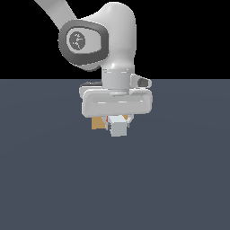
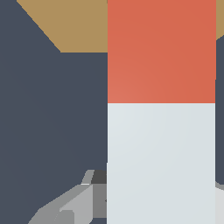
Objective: Insert the peg into the horizontal hole in a box.
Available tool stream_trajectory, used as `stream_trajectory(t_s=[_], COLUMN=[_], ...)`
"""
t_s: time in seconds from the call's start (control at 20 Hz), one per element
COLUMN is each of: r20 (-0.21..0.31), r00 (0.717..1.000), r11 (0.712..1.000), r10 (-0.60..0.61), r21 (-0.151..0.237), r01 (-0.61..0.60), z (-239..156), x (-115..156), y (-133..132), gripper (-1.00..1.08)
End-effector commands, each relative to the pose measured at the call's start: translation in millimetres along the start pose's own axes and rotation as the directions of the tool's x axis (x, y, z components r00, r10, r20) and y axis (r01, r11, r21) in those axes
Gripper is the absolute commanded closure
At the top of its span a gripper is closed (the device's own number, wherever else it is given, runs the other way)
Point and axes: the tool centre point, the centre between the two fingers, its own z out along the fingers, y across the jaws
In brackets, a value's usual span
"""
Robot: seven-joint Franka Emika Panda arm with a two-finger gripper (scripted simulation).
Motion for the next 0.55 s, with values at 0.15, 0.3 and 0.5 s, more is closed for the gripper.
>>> stream_trajectory(t_s=[0.15, 0.3, 0.5], r20=[0.0, 0.0, 0.0], r00=[1.0, 1.0, 1.0], r11=[1.0, 1.0, 1.0], r10=[-0.002, -0.002, -0.002], r21=[-0.005, -0.005, -0.005], r01=[0.002, 0.002, 0.002], z=[-2.4, -2.7, -2.6], x=[39.6, 53.1, 59.6], y=[1.0, 1.1, 1.2], gripper=[1.08, 1.08, 1.08])
